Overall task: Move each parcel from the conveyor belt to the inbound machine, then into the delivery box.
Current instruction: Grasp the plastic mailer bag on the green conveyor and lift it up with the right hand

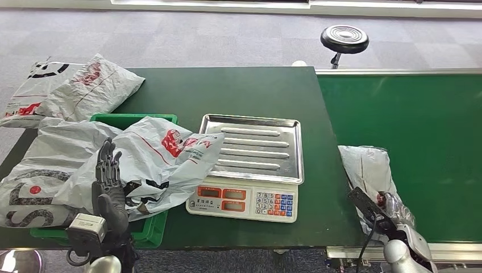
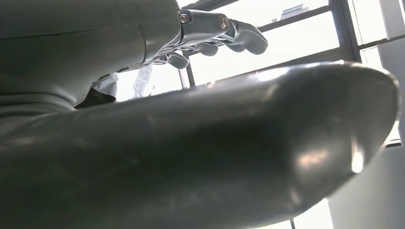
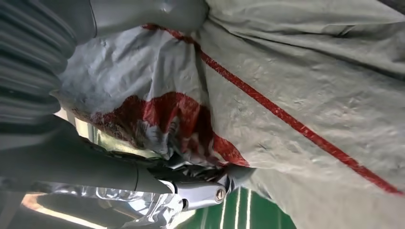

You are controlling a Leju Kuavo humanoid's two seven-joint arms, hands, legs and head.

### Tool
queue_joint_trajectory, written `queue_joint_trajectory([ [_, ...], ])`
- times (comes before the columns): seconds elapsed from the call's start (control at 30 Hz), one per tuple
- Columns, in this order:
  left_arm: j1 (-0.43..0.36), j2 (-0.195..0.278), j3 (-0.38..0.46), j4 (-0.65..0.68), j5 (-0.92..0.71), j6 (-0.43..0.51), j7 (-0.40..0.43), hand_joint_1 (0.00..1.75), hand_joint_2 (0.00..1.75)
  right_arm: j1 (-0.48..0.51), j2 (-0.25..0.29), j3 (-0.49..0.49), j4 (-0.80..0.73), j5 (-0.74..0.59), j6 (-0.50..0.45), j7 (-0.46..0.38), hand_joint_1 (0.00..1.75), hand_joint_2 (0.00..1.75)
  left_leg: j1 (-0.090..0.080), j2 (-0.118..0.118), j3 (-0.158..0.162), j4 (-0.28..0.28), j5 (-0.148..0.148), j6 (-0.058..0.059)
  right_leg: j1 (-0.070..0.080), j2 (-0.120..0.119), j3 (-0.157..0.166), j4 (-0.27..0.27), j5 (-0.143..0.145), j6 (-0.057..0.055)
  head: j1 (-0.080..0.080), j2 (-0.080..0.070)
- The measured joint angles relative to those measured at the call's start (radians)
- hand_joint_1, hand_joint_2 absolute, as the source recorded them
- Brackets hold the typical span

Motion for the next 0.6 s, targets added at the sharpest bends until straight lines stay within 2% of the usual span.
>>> queue_joint_trajectory([
  [0.27, 0.0, 0.0, -0.007, 0.0, -0.01, -0.006, 0.01, 0.0, 0.0, 0.025, -0.003, 0.007, -0.042, 0.032, -0.016, 0.009, 1.75, 1.75, 0.0, 0.0, 0.001, 0.0, 0.0, 0.001, 0.0, 0.0, 0.002, -0.001, 0.0, 0.0, 0.0, 0.0],
  [0.4, 0.006, 0.0, -0.007, -0.007, -0.024, -0.006, 0.008, 0.0, 0.0, 0.055, -0.004, 0.007, -0.097, 0.083, -0.115, 0.027, 1.75, 1.75, 0.0, 0.0, 0.0, 0.0, 0.0, 0.0, 0.0, 0.0, 0.002, -0.001, 0.0, 0.0, 0.0, 0.0],
  [0.6, 0.016, -0.007, -0.007, -0.024, -0.039, -0.005, -0.001, 0.0, 0.0, 0.11, 0.004, 0.003, -0.264, 0.218, -0.281, 0.075, 1.75, 1.75, 0.0, 0.0, 0.0, 0.0, -0.001, 0.0, 0.0, 0.001, 0.0, -0.001, 0.0, 0.0, 0.0, 0.0],
])
